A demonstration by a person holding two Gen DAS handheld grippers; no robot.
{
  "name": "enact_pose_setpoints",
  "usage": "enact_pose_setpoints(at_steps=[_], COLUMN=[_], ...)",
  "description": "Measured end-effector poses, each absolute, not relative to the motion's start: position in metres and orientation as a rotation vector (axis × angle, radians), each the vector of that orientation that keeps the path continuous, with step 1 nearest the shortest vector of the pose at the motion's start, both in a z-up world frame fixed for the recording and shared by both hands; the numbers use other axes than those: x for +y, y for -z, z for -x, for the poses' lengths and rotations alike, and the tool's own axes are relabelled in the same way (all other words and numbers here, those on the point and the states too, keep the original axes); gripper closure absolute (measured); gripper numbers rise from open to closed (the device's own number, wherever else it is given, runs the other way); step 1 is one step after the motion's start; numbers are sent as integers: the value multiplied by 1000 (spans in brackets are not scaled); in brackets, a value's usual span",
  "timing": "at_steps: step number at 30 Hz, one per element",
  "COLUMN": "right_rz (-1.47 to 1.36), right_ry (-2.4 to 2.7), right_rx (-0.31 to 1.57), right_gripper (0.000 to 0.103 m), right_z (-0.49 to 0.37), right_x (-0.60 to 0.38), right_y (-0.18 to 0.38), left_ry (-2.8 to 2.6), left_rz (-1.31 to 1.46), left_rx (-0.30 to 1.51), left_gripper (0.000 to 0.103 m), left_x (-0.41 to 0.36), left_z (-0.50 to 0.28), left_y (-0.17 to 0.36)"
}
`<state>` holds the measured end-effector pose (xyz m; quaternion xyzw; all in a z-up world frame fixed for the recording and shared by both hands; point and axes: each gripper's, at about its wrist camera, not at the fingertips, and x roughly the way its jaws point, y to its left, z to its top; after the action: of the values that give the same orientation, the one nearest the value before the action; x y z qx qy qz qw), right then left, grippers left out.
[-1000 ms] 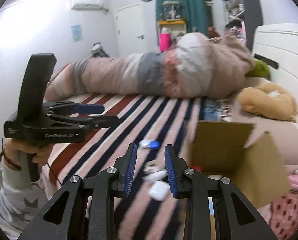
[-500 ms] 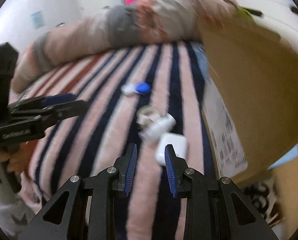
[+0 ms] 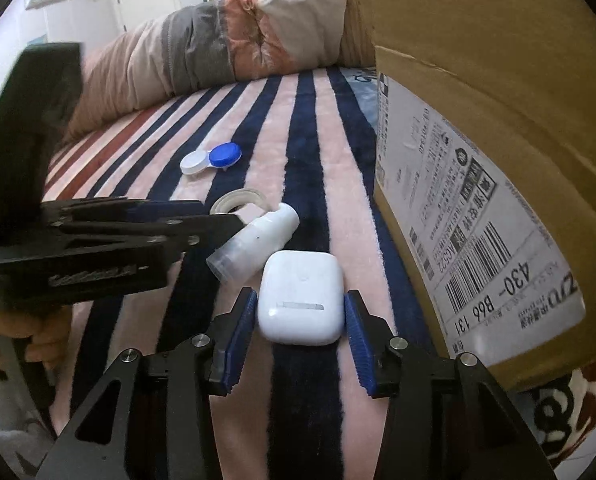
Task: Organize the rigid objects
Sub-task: 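Move the right gripper to the white earbuds case and grasp it, then lift the earbuds case with the right gripper while the left gripper grasps the tape roll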
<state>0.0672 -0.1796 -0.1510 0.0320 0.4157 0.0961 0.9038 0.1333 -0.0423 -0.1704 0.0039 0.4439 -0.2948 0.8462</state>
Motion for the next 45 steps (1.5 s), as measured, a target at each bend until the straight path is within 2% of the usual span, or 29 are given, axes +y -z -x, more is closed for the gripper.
enact_pose_setpoints(at_steps=[12,14,19,28,35,36,38,40,42,45], right_rz=[-33,-34,-48,-32,27,23,28,41,52,93], right_ry=[-211,-215,-229,-402,-503,-507,-510,-512,-512,-513], right_rx=[846,847,851,864,890,890,891,893,900,895], right_gripper=[64,64,64,64,63,63,63,62,62,63], right_z=[-68,-68,-65,-47,-36,-37,-37,-39,-41,-41], right_x=[-178,-179,-182,-174,-162,-161,-160,-158,-156,-151], right_y=[153,153,151,144,144,144,143,145,146,146], left_ry=[636,654,642,521,430,427,433,421,397,355], left_rz=[16,19,22,74,71,73,65,49,12,-31], left_rx=[926,927,919,909,966,963,956,952,952,938], left_gripper=[58,64,65,65,64,63,50,48,49,63], left_x=[-49,-49,-44,8,31,30,25,20,13,10], left_z=[-150,-150,-144,-92,-65,-64,-63,-64,-65,-63], left_y=[174,174,170,149,167,168,169,171,175,176])
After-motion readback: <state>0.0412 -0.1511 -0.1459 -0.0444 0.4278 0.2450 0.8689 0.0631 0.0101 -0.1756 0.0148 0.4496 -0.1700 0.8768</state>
